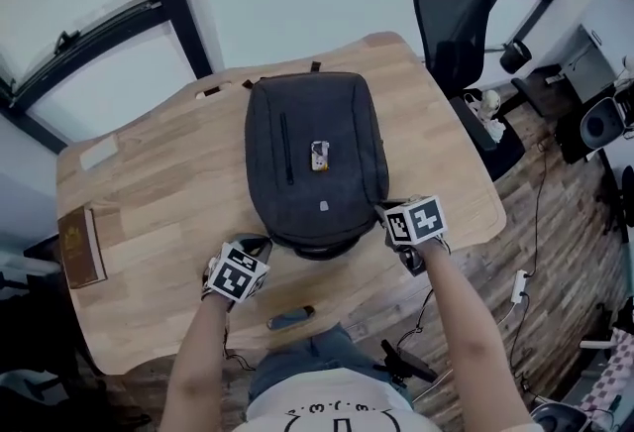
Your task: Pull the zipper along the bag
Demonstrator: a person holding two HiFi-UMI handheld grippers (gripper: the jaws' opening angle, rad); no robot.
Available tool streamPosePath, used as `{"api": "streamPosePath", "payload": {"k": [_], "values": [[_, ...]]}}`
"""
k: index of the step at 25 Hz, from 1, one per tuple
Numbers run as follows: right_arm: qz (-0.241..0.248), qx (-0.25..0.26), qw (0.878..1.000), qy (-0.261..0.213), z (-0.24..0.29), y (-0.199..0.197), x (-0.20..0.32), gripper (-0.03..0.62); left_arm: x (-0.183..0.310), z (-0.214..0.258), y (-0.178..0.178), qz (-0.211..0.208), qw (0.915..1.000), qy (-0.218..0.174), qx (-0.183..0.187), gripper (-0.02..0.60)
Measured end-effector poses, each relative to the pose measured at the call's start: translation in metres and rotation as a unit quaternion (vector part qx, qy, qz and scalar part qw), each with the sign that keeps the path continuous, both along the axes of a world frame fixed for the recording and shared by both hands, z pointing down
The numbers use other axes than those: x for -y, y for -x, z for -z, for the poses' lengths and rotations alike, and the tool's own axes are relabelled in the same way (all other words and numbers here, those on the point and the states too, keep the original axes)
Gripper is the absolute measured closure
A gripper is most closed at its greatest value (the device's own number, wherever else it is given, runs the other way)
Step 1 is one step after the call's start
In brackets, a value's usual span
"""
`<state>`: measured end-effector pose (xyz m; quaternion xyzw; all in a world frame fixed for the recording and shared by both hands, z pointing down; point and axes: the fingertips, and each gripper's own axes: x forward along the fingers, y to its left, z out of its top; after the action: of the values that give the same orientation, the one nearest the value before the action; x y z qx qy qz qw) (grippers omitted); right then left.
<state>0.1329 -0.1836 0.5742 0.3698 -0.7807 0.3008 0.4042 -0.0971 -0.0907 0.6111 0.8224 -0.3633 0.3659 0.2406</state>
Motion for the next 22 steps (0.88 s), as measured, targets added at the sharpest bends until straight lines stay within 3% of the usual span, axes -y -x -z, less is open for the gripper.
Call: {"api": "streamPosePath", "payload": {"k": [3, 6, 11, 15, 22], "values": [[0.012, -0.041, 0.998, 0.055, -0.015, 0.008, -0.004, 0.543, 0.0, -0.003, 0.008, 0.039, 0.9992, -0.001, -0.009, 0.561], [-0.023, -0.052, 0.994, 0.098, -0.026, 0.008, -0.003, 0.543, -0.001, -0.004, 0.004, 0.064, 0.9977, 0.001, -0.023, 0.561], [-0.085, -0.056, 0.991, 0.092, -0.036, 0.008, -0.003, 0.545, -0.005, 0.002, -0.009, 0.095, 0.9939, 0.003, -0.057, 0.561], [-0.123, -0.024, 0.988, 0.089, -0.038, 0.008, -0.003, 0.545, -0.011, 0.003, -0.02, 0.083, 0.9941, 0.012, -0.068, 0.56], [-0.173, -0.006, 0.982, 0.08, -0.039, 0.006, -0.001, 0.545, -0.034, 0.015, -0.075, 0.004, 0.991, 0.042, -0.127, 0.551]]}}
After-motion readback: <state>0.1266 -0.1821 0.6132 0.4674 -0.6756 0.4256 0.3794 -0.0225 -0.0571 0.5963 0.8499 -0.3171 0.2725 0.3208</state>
